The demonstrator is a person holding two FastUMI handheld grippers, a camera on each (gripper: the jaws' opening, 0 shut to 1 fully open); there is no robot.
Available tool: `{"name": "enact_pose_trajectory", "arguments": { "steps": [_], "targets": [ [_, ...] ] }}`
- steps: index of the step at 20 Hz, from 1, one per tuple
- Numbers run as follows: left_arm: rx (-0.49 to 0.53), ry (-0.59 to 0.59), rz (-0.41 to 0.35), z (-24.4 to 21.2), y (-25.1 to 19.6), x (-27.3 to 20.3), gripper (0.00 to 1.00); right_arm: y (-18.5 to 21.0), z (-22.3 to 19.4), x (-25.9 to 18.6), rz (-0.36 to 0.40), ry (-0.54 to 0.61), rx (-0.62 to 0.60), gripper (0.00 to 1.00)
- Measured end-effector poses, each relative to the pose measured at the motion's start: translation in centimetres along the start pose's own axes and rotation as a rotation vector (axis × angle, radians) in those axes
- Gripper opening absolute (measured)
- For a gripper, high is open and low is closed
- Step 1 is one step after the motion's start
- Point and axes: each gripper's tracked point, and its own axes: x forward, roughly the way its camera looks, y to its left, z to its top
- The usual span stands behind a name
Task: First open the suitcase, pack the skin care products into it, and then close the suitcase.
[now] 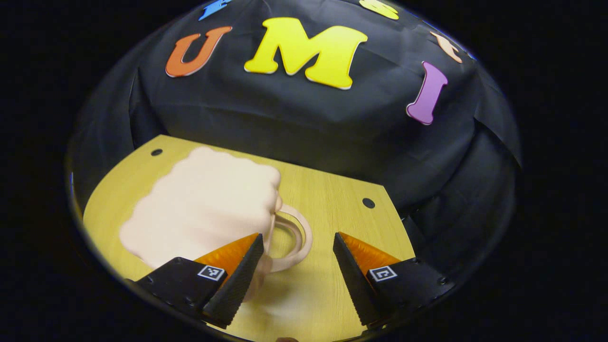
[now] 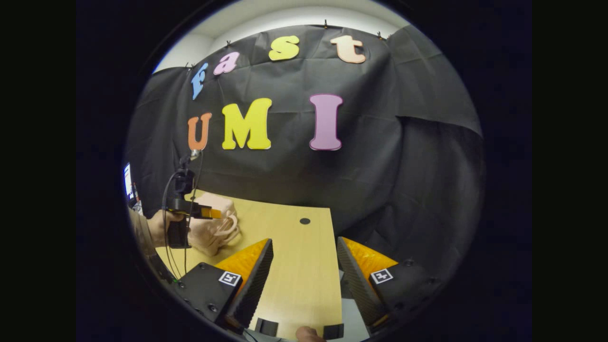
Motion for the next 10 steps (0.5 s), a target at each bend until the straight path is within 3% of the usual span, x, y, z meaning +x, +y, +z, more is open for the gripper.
{"name": "enact_pose_trajectory", "arguments": {
  "steps": [4,7,10],
  "targets": [
    [0.08,-0.205,0.073,6.9,2.8,-7.1,0.95,4.2,2.9,1.2,-0.01,-0.047,0.039,0.8],
    [0.169,-0.273,0.101,9.9,5.3,-10.5,0.95,8.5,5.4,1.9,-0.012,-0.112,0.044,0.8],
    [0.177,-0.319,0.101,11.4,8.1,-13.9,0.95,13.2,6.9,2.5,0.001,-0.154,0.037,0.78]
  ]
}}
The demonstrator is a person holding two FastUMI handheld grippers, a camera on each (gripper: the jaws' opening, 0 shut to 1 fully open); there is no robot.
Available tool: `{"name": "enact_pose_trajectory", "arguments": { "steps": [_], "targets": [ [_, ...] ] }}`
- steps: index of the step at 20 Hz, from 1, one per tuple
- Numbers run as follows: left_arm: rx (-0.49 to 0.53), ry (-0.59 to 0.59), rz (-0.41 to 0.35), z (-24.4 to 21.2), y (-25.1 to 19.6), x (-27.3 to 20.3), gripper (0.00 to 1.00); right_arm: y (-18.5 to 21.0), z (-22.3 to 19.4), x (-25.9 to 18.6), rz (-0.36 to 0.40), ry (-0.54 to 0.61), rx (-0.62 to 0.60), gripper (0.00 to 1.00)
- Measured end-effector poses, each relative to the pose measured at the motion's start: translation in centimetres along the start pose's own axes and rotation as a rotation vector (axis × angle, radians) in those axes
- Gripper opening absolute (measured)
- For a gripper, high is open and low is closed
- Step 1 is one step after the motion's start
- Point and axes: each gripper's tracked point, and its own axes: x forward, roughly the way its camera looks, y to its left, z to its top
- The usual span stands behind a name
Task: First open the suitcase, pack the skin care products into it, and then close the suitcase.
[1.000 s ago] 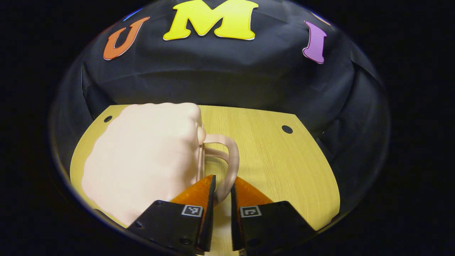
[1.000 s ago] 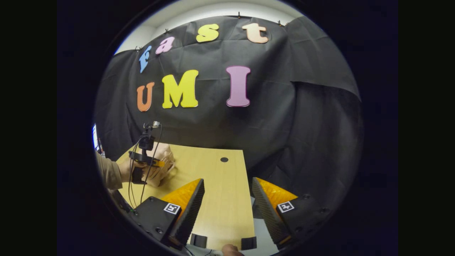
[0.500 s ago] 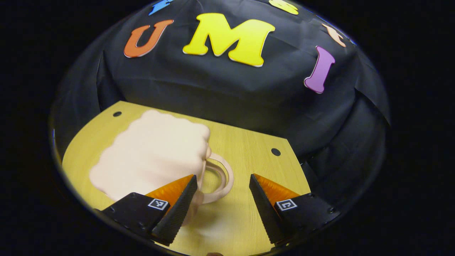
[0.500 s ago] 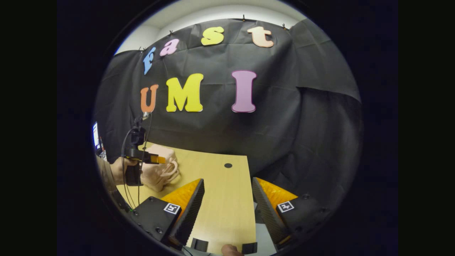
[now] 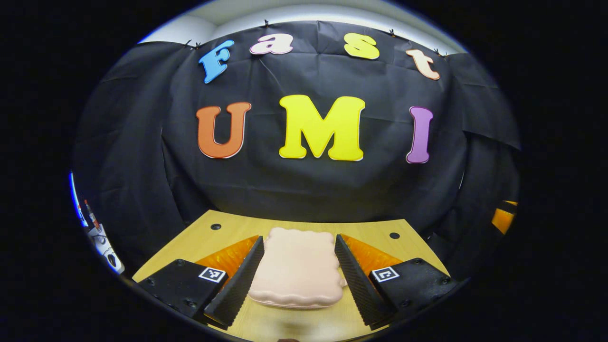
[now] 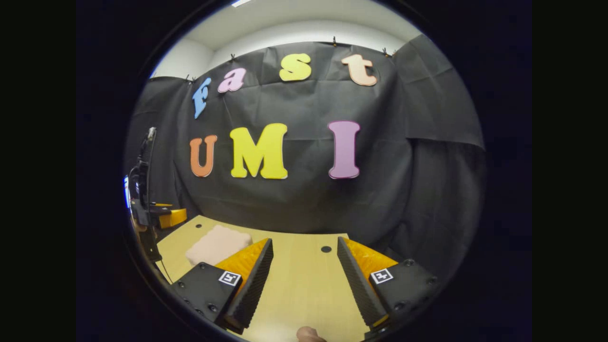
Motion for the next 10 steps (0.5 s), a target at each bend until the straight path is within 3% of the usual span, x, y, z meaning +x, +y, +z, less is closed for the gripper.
{"name": "enact_pose_trajectory", "arguments": {
  "steps": [6,7,8,10],
  "targets": [
    [-0.018,-0.059,-0.037,0.6,1.8,-1.5,0.95,7.2,1.3,0.9,0.021,-0.047,-0.055,0.78],
    [-0.025,-0.073,-0.038,0.8,1.9,-1.6,1.0,8.1,1.6,1.1,0.022,-0.056,-0.064,0.8],
    [-0.03,-0.088,-0.045,1.1,2.5,-1.9,0.95,8.8,1.9,1.4,0.02,-0.064,-0.072,0.8],
    [-0.018,-0.11,-0.068,1.2,2.8,-2.2,0.95,10.1,1.8,2.0,0.013,-0.065,-0.087,0.8]
  ]
}}
